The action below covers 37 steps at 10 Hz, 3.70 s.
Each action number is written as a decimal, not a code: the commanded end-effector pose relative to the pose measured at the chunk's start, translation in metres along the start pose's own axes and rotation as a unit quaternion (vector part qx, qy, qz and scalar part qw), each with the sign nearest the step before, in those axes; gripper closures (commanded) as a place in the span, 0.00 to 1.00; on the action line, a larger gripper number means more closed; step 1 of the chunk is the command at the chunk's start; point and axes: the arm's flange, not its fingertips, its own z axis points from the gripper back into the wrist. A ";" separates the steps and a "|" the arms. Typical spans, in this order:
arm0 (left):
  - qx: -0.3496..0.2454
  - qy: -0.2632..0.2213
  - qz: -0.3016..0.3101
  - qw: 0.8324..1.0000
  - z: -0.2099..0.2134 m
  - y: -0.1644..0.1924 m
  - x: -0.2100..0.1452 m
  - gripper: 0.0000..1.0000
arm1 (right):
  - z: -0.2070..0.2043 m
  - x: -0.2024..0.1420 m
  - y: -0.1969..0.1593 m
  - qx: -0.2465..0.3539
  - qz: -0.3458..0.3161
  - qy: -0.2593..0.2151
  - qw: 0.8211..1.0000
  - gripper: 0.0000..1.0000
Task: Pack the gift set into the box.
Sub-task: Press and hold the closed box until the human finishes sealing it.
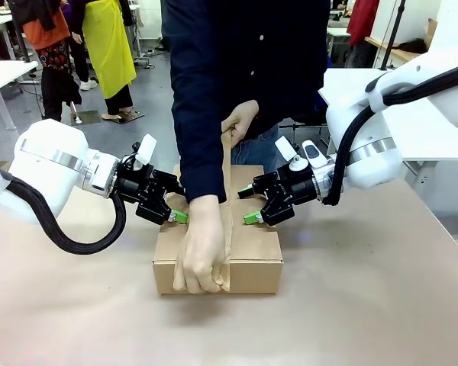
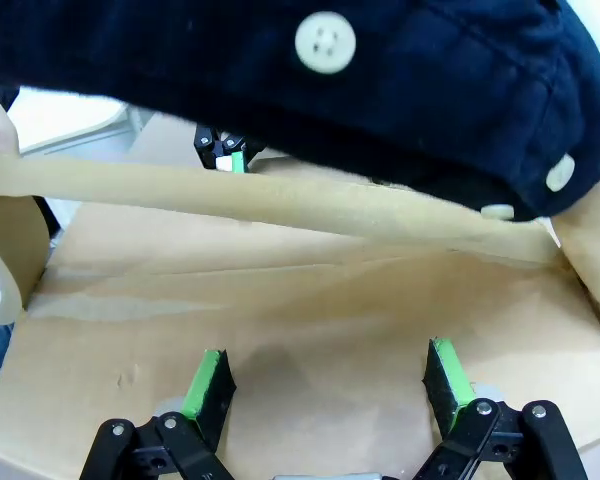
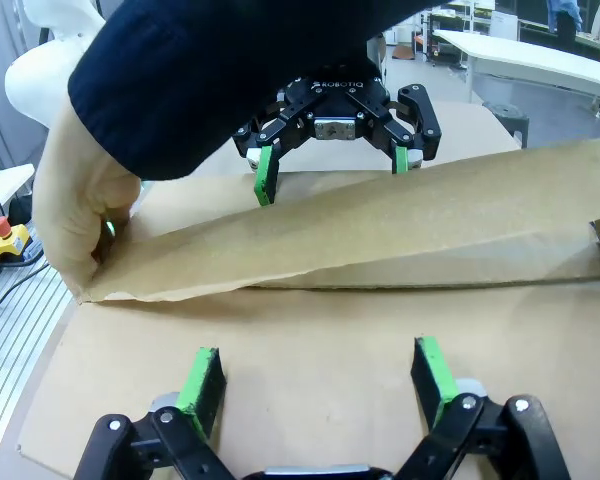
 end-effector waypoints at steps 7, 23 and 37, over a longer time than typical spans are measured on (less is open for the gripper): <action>0.004 -0.001 -0.007 1.000 -0.001 -0.003 -0.004 0.00 | -0.001 -0.004 0.001 -0.005 -0.001 -0.003 1.000 0.00; 0.004 -0.001 -0.007 1.000 -0.001 -0.003 -0.004 0.00 | -0.001 -0.004 0.001 -0.005 -0.001 -0.003 1.000 0.00; 0.004 -0.001 -0.007 1.000 -0.001 -0.003 -0.004 0.00 | -0.001 -0.004 0.001 -0.005 -0.001 -0.003 1.000 0.00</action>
